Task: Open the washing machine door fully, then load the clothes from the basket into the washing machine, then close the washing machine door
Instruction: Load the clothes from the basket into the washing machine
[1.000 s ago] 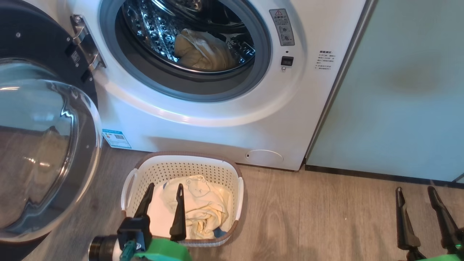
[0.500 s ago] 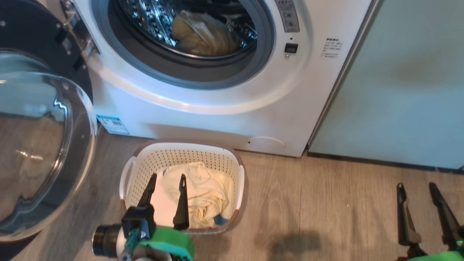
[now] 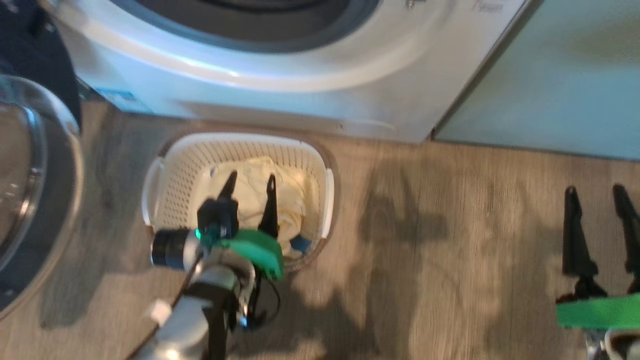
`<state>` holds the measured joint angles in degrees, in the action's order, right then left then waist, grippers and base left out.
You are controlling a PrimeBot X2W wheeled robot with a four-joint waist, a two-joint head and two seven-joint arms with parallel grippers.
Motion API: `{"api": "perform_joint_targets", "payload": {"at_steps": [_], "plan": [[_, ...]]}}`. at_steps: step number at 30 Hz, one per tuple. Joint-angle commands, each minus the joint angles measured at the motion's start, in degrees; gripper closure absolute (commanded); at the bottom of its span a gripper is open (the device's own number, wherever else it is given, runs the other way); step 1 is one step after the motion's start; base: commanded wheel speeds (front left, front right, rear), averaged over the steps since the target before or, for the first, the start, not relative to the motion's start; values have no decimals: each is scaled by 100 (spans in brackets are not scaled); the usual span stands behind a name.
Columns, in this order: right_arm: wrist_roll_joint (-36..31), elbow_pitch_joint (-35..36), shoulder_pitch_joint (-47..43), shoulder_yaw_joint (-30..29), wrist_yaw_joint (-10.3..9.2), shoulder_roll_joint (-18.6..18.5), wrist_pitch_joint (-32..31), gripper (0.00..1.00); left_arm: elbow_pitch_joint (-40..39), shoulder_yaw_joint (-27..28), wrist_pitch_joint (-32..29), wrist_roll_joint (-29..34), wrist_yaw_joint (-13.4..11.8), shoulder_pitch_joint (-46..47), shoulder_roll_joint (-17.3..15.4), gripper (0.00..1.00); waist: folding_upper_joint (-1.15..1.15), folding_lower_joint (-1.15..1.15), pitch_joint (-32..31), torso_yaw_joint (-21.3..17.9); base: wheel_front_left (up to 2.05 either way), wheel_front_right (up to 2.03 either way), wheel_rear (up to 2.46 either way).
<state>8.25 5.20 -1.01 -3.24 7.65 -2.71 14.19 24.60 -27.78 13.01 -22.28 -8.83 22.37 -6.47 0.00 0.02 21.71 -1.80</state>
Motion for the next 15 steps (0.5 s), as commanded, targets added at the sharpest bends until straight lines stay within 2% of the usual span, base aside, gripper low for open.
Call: {"api": "perform_joint_targets", "payload": {"at_steps": [1,5,6,9,15], "plan": [[82,180,302,159,-16,-146,65,0,305,202,42,-41,110,485,-18,0,0,-2,664,-162,0,0,0],[182,156,584,230,-16,-166,76,0,1209,217,77,-139,391,1148,77,0,0,-2,1140,-309,0,0,0],[182,156,584,230,-16,-166,76,0,1209,217,77,-139,391,1148,77,0,0,-2,1140,-309,0,0,0],[276,204,873,287,-16,-170,79,0,2092,258,100,-268,683,1727,136,0,0,-2,1597,-476,0,0,0],[445,207,1182,405,-16,-155,80,0,3231,328,89,-437,1084,2428,145,0,0,-2,2195,-721,0,0,0]]}}
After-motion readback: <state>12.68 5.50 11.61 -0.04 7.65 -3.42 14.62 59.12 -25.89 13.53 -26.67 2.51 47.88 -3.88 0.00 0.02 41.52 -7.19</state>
